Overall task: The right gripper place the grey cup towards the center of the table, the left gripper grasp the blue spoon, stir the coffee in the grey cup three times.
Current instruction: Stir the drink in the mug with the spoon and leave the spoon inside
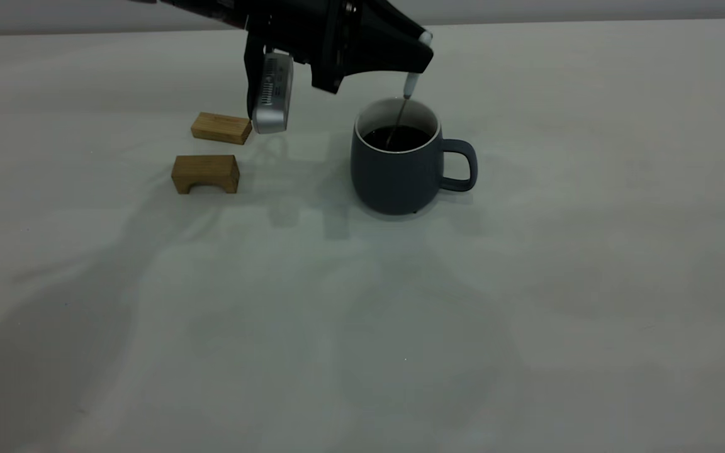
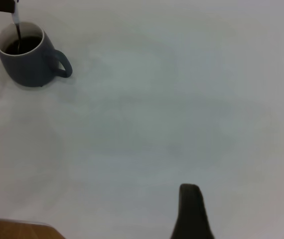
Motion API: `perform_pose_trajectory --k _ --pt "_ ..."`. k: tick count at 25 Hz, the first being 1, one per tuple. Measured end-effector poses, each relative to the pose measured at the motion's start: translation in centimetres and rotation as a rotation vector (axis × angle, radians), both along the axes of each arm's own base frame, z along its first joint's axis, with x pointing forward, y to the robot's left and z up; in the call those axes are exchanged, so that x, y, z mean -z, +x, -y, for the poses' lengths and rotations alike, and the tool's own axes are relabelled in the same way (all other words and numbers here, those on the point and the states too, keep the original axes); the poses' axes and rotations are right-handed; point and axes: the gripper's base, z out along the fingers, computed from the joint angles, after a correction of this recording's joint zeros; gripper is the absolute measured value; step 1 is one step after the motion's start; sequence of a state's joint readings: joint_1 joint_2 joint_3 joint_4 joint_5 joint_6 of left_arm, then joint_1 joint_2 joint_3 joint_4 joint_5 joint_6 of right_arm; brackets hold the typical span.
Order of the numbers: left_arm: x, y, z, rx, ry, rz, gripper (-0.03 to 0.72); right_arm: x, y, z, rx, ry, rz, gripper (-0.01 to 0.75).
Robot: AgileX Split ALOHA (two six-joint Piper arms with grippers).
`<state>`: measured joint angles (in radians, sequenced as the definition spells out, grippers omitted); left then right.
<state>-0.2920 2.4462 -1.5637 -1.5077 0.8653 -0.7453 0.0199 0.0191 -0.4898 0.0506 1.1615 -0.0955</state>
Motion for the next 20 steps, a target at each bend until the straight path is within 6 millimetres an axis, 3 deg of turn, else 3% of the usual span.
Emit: perform_pose_trajectory --k 5,11,15,20 --pt "0.1 0.4 0.4 -0.022 -0.037 0.093 0.172 0.0 0.0 0.0 0.0 0.0 0.0 0.591" --pt "0.6 -0.2 0.9 -0.004 -0.169 -0.015 0.172 0.0 0.0 0.0 0.0 0.0 0.0 0.591" --pt "1.3 -0.6 0.8 0.016 -0.117 -0.077 0.172 0.0 0.0 0.0 0.0 0.0 0.0 0.591" --pt "2.0 -0.1 0.5 -0.036 -0.034 -0.035 0.172 0.0 0.0 0.0 0.0 0.0 0.0 0.591"
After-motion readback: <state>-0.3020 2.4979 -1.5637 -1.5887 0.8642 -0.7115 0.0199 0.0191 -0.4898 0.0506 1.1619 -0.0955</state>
